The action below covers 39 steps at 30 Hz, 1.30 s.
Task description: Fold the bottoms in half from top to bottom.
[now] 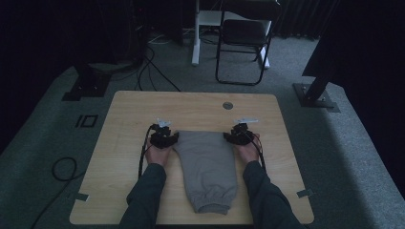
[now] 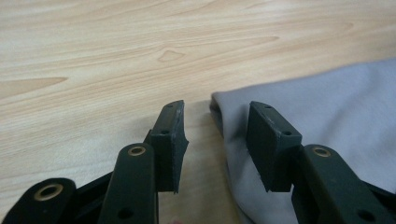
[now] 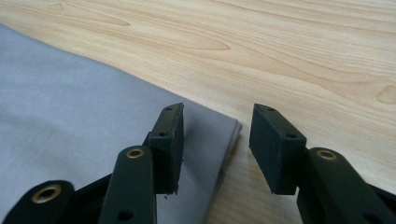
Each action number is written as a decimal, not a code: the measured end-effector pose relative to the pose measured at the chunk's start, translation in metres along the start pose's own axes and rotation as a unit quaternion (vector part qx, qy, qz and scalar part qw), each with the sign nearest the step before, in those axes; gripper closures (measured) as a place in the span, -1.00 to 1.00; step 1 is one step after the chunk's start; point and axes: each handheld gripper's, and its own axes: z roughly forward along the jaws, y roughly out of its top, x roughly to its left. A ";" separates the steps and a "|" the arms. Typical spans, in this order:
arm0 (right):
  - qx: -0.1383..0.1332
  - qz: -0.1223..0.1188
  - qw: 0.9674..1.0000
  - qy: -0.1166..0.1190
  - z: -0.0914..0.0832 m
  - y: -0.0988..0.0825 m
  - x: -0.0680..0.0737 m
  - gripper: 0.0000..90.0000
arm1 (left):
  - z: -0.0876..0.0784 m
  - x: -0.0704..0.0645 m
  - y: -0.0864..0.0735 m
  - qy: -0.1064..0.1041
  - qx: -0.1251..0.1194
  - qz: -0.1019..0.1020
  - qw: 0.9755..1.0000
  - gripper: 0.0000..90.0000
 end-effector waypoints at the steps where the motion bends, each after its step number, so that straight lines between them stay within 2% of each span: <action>1: 0.001 0.001 1.000 -0.001 0.002 0.000 0.001 0.22 | 0.002 0.000 0.000 0.000 0.000 0.000 1.000 0.28; 6: 0.010 -0.003 1.000 -0.005 0.008 0.001 0.004 0.21 | 0.011 -0.004 0.001 -0.006 0.012 0.010 1.000 0.25; 12: 0.018 -0.006 1.000 -0.011 0.008 0.001 0.006 0.26 | 0.015 -0.004 0.002 -0.012 0.015 0.005 1.000 0.27; 15: 0.019 0.002 1.000 -0.009 0.006 0.001 0.004 0.42 | 0.014 -0.003 0.002 -0.019 0.020 0.000 1.000 0.46; 17: 0.020 0.004 1.000 -0.010 0.005 0.000 0.005 0.47 | 0.014 -0.003 0.002 -0.030 0.024 -0.001 0.999 0.68; 19: 0.021 0.003 1.000 -0.012 0.005 0.000 0.006 0.61 | 0.014 -0.005 0.002 -0.029 0.023 0.001 0.999 0.83; 20: 0.023 0.010 1.000 -0.005 0.005 0.001 0.005 0.72 | 0.014 -0.008 0.002 -0.024 0.022 0.008 0.999 0.88; 22: 0.025 0.019 0.999 0.007 0.006 0.001 0.005 0.83 | 0.014 -0.010 0.003 -0.017 0.024 0.013 0.999 0.92; 24: 0.024 0.019 0.999 0.011 0.006 0.001 0.005 0.89 | 0.013 -0.008 0.004 -0.020 0.025 0.004 0.999 0.94; 26: 0.021 0.024 0.999 0.014 0.007 0.002 0.003 0.90 | 0.012 -0.007 0.005 -0.019 0.026 0.005 0.999 0.95; 28: 0.021 0.027 0.999 0.016 0.007 0.002 0.001 0.90 | 0.011 -0.007 0.007 -0.019 0.024 0.006 1.000 0.96; 29: 0.013 0.024 0.999 0.017 0.005 0.006 0.000 0.91 | 0.008 -0.006 0.011 -0.021 0.012 0.005 1.000 0.96; 34: -0.003 0.015 1.000 0.015 -0.002 0.014 0.001 0.91 | 0.001 -0.008 0.019 -0.023 -0.006 0.005 1.000 0.96; 35: -0.008 0.010 1.000 0.015 -0.005 0.016 0.001 0.91 | -0.005 -0.009 0.024 -0.026 -0.020 0.005 0.999 0.96; 39: -0.031 -0.001 0.999 0.015 -0.018 0.028 -0.001 0.91 | -0.017 -0.010 0.035 -0.033 -0.040 0.010 0.999 0.96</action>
